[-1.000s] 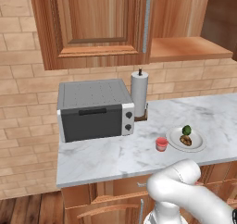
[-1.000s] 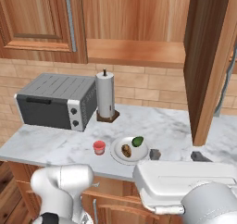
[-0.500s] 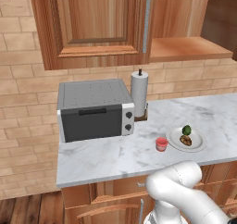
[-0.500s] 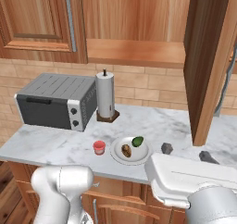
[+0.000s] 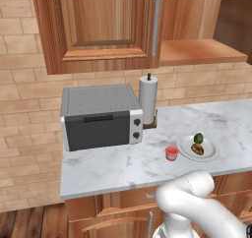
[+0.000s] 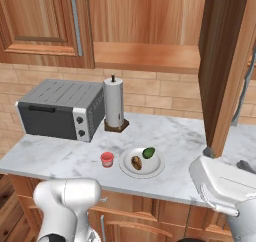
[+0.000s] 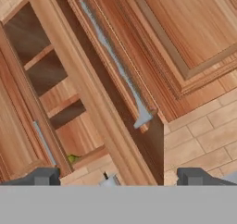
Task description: Pick the avocado and bread from the counter and place them on the plate. Then pick the jam from the cabinet and place it next to the plate. Lastly close the cabinet door.
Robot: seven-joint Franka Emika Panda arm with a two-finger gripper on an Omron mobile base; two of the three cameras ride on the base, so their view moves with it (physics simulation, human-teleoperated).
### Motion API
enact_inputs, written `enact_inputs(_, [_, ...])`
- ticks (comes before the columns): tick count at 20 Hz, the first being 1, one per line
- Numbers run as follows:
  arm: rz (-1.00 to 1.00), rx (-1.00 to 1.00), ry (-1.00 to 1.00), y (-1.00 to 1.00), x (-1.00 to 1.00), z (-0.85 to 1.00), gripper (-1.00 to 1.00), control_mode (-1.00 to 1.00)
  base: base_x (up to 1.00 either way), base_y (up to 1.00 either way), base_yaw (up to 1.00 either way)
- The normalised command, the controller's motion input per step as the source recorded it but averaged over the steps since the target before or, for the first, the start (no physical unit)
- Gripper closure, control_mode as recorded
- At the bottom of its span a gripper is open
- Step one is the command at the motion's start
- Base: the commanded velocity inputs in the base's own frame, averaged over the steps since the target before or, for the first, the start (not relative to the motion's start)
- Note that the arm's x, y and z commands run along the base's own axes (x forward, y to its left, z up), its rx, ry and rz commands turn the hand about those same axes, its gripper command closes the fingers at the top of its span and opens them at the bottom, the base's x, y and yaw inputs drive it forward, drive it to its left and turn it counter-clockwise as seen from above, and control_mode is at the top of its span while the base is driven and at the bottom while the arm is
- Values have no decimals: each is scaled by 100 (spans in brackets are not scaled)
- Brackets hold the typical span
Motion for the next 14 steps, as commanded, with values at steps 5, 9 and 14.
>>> enact_inputs(5, [0,2,3,-26,35,-17,-100,-100,0,0,0])
enact_inputs(9, [0,10,2,-39,26,-2,-100,-100,0,0,0])
enact_inputs(14, [0,12,1,-40,38,0,-100,-100,0,0,0])
